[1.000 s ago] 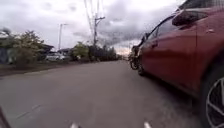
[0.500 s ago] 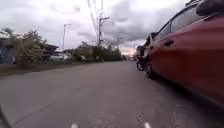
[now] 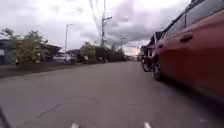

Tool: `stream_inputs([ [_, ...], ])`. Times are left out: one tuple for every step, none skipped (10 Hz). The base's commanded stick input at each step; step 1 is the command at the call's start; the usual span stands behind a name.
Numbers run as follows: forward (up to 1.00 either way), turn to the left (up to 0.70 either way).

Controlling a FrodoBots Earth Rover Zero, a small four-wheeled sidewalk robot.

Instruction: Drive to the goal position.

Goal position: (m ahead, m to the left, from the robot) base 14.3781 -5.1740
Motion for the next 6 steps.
stream_inputs([
  [0.7,-0.09],
  [0.7,0.02],
  [0.7,0.0],
  [0.7,0.0],
  [0.7,0.0],
  [0.7,0.0],
])
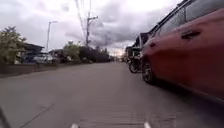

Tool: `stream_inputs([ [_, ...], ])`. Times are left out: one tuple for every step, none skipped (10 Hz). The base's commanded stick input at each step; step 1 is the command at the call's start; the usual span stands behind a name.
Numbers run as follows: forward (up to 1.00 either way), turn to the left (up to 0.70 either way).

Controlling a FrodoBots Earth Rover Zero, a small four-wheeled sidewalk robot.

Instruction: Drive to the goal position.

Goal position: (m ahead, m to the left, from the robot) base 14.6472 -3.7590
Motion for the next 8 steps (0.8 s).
stream_inputs([
  [0.7,0.08],
  [0.7,0.1],
  [0.7,0.1],
  [0.7,0.1],
  [0.7,0.1],
  [0.7,0.1],
  [0.7,0.05],
  [0.7,0.04],
])
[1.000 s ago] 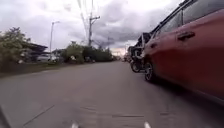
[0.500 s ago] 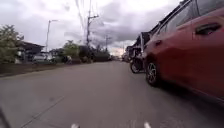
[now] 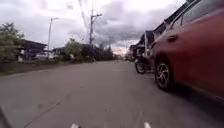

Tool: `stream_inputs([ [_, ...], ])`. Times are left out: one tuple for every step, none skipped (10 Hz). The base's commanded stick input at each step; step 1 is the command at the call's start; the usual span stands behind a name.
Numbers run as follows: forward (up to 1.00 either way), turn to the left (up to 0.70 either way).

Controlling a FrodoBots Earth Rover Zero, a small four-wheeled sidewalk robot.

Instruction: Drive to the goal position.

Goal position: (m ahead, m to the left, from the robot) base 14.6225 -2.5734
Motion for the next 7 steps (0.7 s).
stream_inputs([
  [0.7,0.05],
  [0.7,0.04],
  [0.7,0.03],
  [0.7,0.03],
  [0.7,-0.1],
  [0.7,-0.35],
  [0.7,-0.35],
])
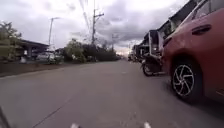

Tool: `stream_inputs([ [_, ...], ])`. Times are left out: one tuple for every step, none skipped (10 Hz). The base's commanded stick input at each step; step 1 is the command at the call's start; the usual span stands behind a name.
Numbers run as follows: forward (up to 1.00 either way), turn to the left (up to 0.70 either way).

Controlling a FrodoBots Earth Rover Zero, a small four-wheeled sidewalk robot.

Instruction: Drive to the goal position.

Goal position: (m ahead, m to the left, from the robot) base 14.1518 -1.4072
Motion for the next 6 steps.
stream_inputs([
  [0.7,-0.31],
  [0.7,-0.33],
  [0.7,-0.09],
  [0.7,0.0],
  [0.7,0.0],
  [0.7,0.0],
])
